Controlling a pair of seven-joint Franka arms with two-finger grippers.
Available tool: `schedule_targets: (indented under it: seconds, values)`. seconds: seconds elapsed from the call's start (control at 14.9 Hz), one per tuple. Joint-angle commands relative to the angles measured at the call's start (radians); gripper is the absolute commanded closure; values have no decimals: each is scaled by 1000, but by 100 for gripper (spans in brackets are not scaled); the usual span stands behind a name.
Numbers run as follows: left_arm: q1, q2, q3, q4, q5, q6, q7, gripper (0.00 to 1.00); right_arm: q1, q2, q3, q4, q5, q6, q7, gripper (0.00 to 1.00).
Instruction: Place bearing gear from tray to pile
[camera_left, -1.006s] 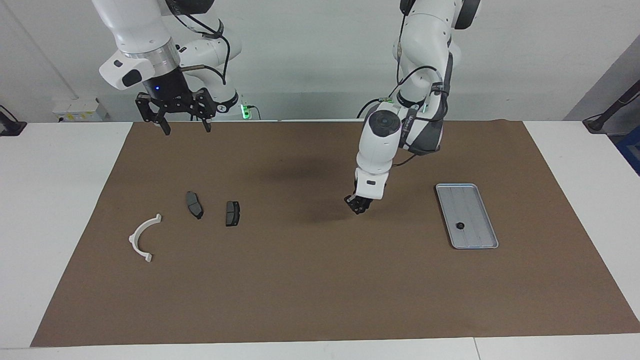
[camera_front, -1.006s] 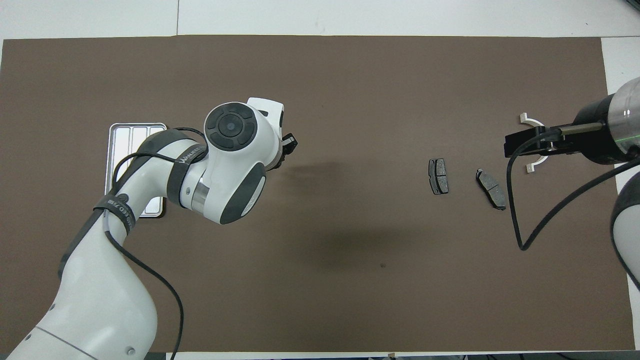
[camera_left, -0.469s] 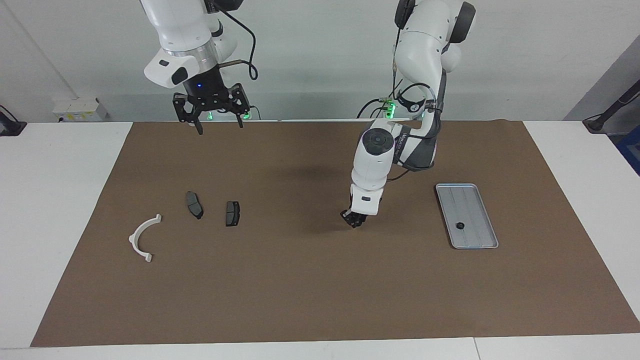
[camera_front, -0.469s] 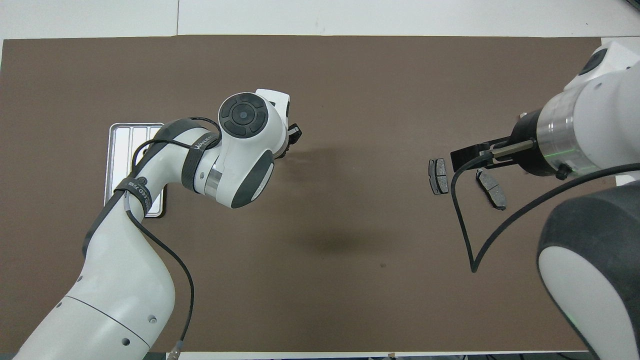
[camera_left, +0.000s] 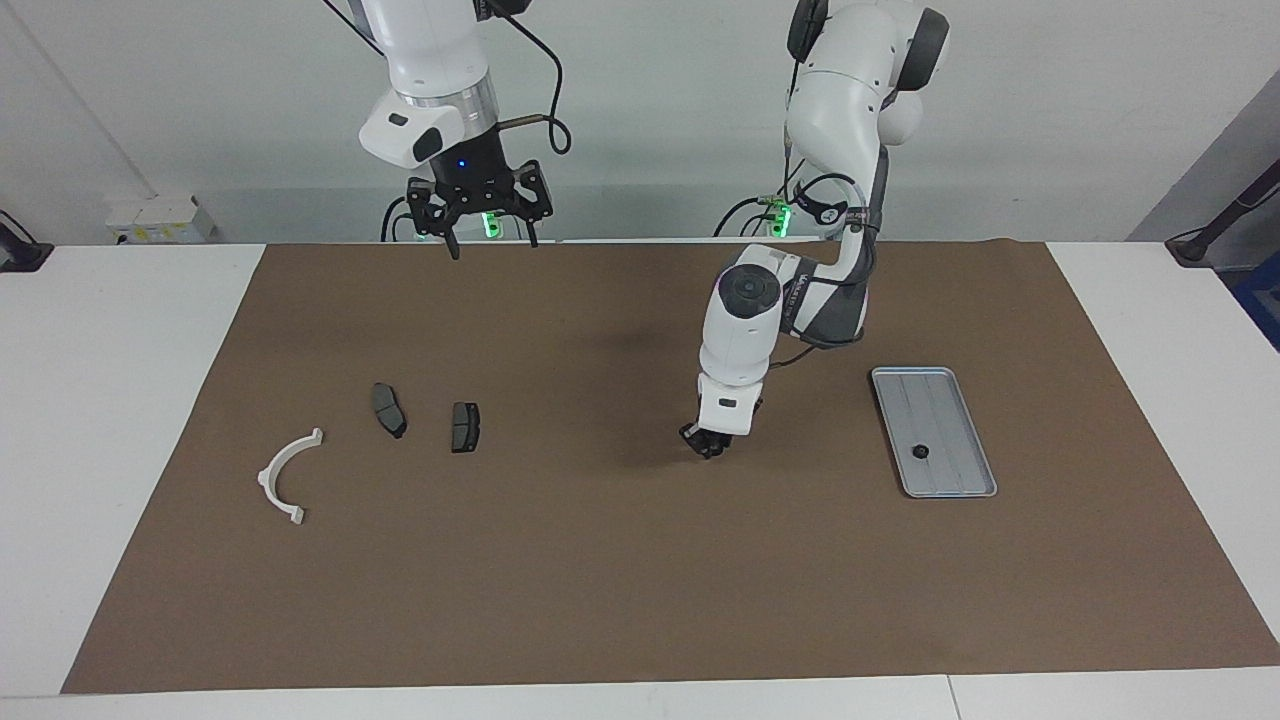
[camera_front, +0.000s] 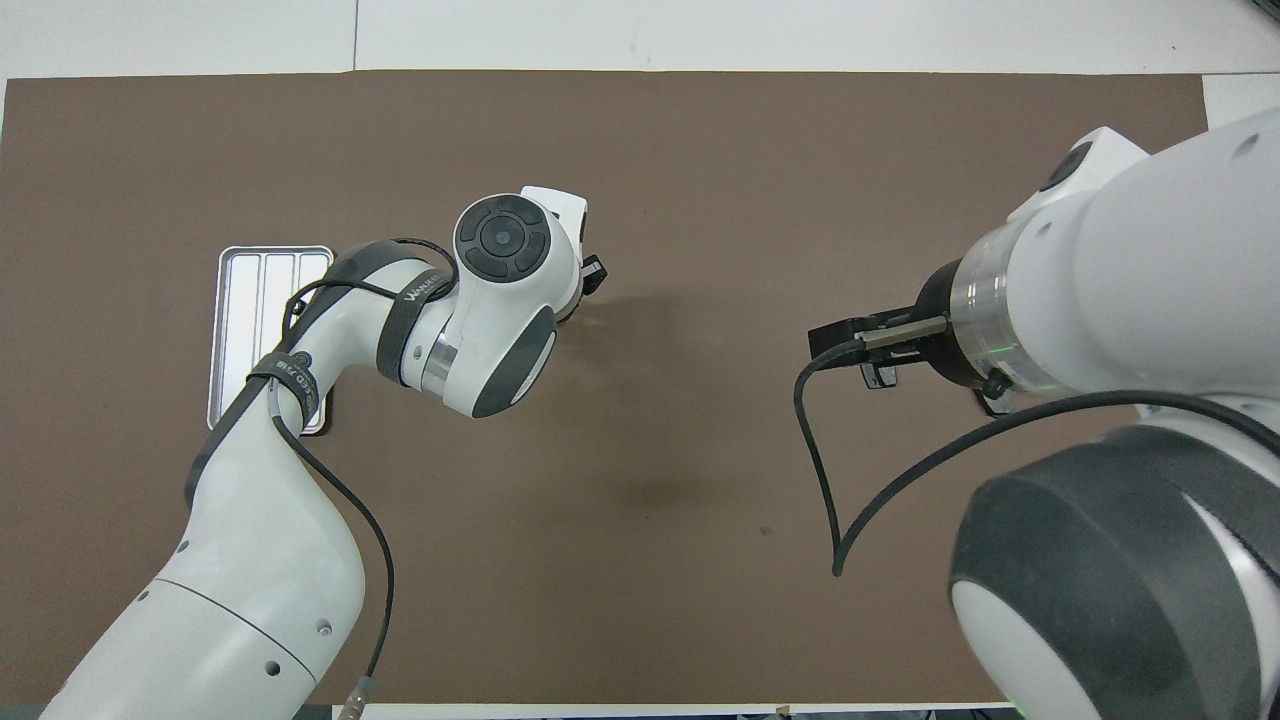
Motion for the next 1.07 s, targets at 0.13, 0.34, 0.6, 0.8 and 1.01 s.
schedule_targets:
  seconds: [0.13,0.34,0.6,0.8,1.01]
  values:
    - [-15,11,10,-2,38,16,-14,97,6,-2,-19,-34,45,69,13,0]
    - [-15,11,12,-2,47,5,-14,21,2,1,-19,-43,47,81,11,0]
    - [-6,5,18,14,47,-56,-10,0,0,1,-19,-49,47,81,5,0]
    - [31,-25,29,18,71,-123,16,18,2,4,-19,-49,47,86,8,0]
    - [87,-39,32,13,74,-137,102,29,8,31,-19,-55,47,113,13,0]
